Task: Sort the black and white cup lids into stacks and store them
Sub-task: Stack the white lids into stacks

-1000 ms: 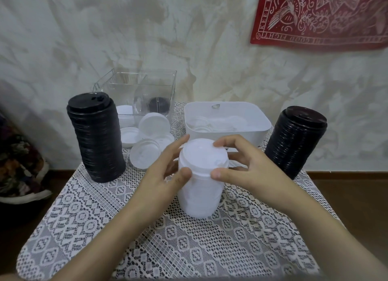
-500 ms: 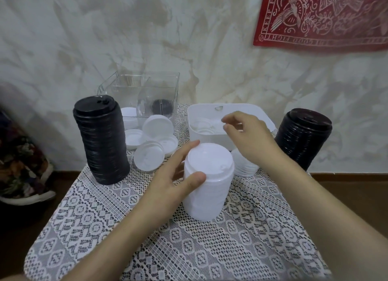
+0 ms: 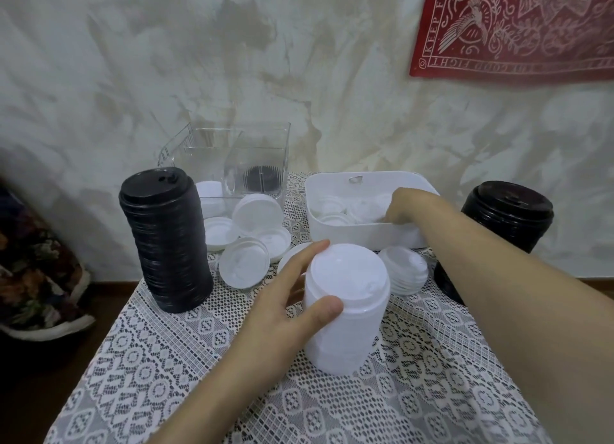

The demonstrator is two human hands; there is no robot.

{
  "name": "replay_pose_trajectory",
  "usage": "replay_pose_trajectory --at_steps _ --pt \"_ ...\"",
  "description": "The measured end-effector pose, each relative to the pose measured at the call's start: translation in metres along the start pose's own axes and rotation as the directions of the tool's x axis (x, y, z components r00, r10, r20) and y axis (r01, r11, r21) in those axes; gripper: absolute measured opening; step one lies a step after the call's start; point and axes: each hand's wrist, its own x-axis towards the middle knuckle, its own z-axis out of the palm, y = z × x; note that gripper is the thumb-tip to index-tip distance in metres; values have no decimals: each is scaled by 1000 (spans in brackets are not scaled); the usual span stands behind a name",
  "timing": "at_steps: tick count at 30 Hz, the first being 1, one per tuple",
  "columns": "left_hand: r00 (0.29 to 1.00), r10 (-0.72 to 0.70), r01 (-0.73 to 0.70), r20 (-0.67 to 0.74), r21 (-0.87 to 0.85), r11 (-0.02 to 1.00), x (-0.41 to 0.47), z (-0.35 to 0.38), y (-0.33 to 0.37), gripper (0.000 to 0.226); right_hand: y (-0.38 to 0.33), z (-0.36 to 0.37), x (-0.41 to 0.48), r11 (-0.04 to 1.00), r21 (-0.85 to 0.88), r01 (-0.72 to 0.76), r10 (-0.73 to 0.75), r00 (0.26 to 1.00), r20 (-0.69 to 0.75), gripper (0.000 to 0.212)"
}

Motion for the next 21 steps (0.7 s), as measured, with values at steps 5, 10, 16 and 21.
replay_pose_trajectory --at_steps 5,10,16,21 --pt "1000 -7 7 1 0 1000 0 1 1 73 -3 -4 1 998 -42 -38 39 999 37 24" --pt "1000 -6 6 -1 -7 1000 1 2 1 70 -3 -6 -9 1000 2 -11 11 999 45 20" --pt "1000 -8 8 -5 -23 1000 0 2 1 79 1 5 -8 969 222 113 -76 983 -166 21" --pt "1000 -10 9 -6 -24 1000 0 2 1 78 -5 9 -28 794 480 372 -205 908 -365 19"
